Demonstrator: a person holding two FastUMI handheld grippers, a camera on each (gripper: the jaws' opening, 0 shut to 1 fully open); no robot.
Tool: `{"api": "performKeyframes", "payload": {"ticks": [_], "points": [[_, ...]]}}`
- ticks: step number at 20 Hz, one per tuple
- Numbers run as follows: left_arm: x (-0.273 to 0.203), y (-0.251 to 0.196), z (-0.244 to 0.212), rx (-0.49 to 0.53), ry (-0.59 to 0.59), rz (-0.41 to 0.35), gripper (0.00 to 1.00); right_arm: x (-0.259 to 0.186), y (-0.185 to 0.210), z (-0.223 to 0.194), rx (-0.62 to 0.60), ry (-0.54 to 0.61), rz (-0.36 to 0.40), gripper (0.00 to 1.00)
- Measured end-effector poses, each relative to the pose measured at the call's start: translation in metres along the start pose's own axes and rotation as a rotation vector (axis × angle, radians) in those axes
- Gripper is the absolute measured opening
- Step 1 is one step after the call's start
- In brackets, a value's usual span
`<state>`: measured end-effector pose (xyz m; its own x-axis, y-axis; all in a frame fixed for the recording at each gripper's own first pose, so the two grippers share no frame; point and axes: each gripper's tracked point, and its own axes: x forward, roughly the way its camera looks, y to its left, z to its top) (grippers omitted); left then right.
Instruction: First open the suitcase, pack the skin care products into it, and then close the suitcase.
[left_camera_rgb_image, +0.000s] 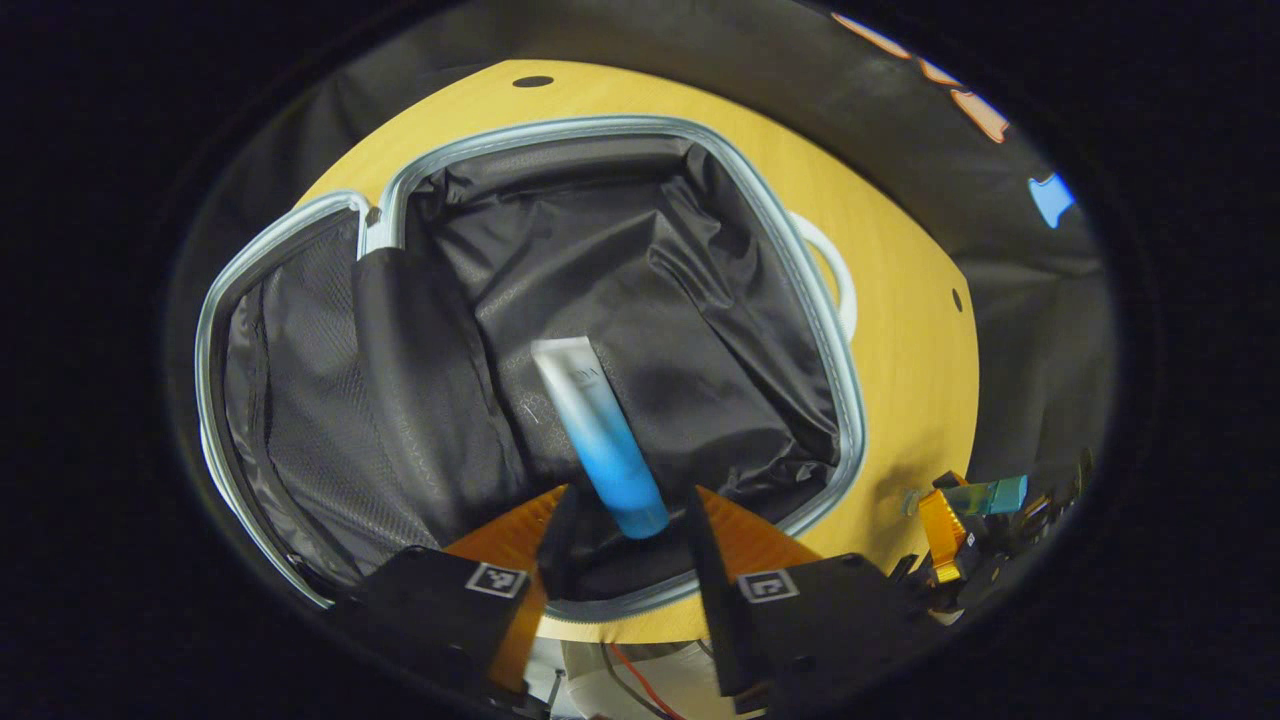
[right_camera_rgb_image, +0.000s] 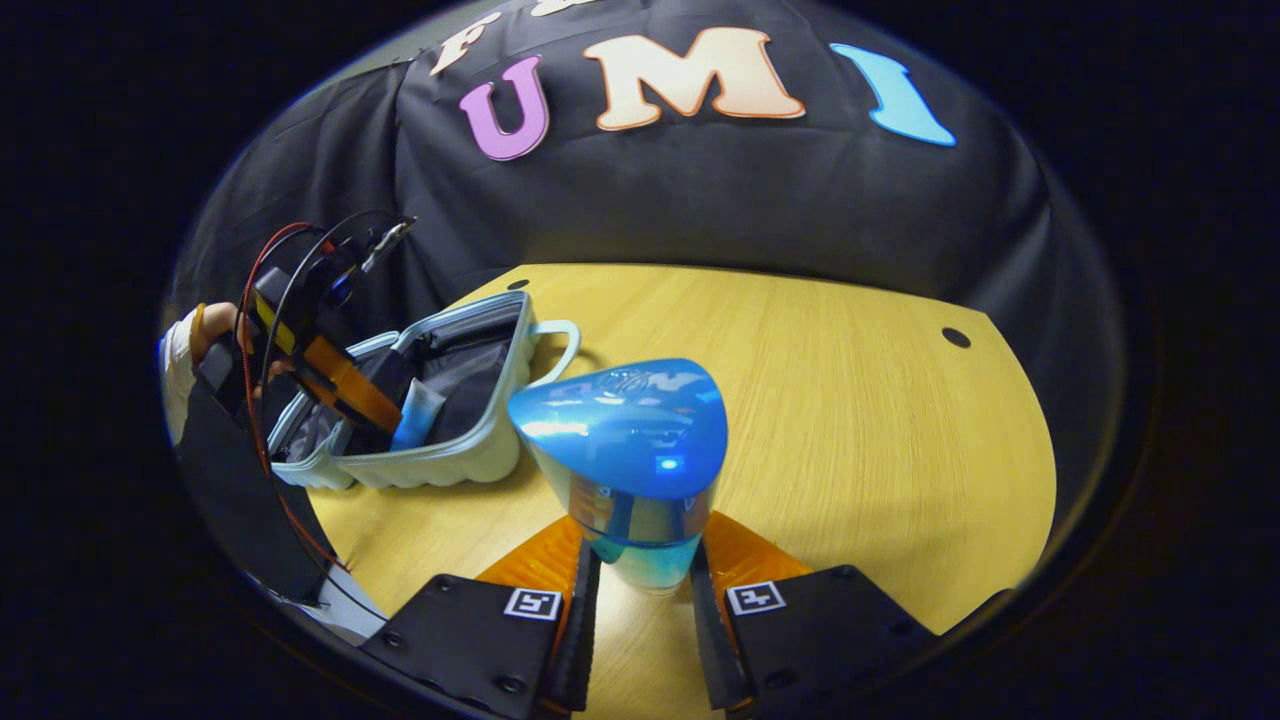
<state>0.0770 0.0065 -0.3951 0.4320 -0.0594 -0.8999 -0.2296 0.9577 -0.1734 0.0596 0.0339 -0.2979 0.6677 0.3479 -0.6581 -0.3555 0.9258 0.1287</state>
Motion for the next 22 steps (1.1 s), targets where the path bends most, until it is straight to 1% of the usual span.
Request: {"api": "performKeyframes", "payload": {"ticks": [1, 2, 3, 4, 5, 6, 9, 10, 11, 12, 13, 14, 17, 20, 21, 22], "points": [[-0.006, -0.002, 0.001, 0.001, -0.021, -0.019, 0.65, -0.001, 0.011, 0.012, -0.012, -0.005, 0.022, 0.46], [-0.012, -0.003, 0.002, -0.004, -0.042, -0.035, 0.76, -0.001, 0.025, 0.023, -0.02, -0.013, 0.049, 0.43], [-0.02, -0.002, 0.003, -0.01, -0.064, -0.053, 0.87, 0.001, 0.04, 0.034, -0.031, -0.014, 0.074, 0.46], [-0.03, -0.001, 0.004, -0.022, -0.095, -0.067, 0.95, 0.006, 0.053, 0.042, -0.049, -0.012, 0.099, 0.42], [-0.04, 0.004, 0.007, -0.032, -0.127, -0.077, 0.95, 0.011, 0.067, 0.051, -0.077, -0.012, 0.123, 0.45], [-0.05, 0.01, 0.008, -0.04, -0.158, -0.081, 0.95, 0.017, 0.081, 0.057, -0.109, -0.006, 0.146, 0.45], [-0.087, 0.039, 0.008, -0.076, -0.251, -0.046, 0.95, 0.044, 0.126, 0.062, -0.186, 0.041, 0.229, 0.45], [-0.095, 0.05, 0.006, -0.1, -0.278, -0.037, 0.95, 0.054, 0.142, 0.063, -0.194, 0.054, 0.262, 0.46], [-0.104, 0.059, 0.003, -0.13, -0.302, -0.035, 0.95, 0.063, 0.156, 0.062, -0.191, 0.073, 0.293, 0.43], [-0.111, 0.066, -0.004, -0.159, -0.318, -0.037, 0.95, 0.073, 0.169, 0.059, -0.186, 0.091, 0.321, 0.46], [-0.118, 0.074, -0.01, -0.184, -0.33, -0.038, 0.95, 0.083, 0.179, 0.055, -0.187, 0.115, 0.338, 0.43], [-0.126, 0.083, -0.018, -0.208, -0.342, -0.035, 0.95, 0.093, 0.188, 0.049, -0.197, 0.145, 0.349, 0.46], [-0.15, 0.113, -0.046, -0.272, -0.353, -0.017, 0.95, 0.121, 0.203, 0.03, -0.254, 0.246, 0.355, 0.46], [-0.16, 0.139, -0.063, -0.324, -0.366, 0.011, 0.95, 0.143, 0.213, 0.017, -0.298, 0.323, 0.345, 0.45], [-0.165, 0.148, -0.067, -0.341, -0.372, 0.016, 0.9, 0.146, 0.213, 0.014, -0.307, 0.351, 0.34, 0.42], [-0.171, 0.157, -0.071, -0.356, -0.378, 0.021, 0.95, 0.151, 0.213, 0.008, -0.312, 0.386, 0.327, 0.46]]}}
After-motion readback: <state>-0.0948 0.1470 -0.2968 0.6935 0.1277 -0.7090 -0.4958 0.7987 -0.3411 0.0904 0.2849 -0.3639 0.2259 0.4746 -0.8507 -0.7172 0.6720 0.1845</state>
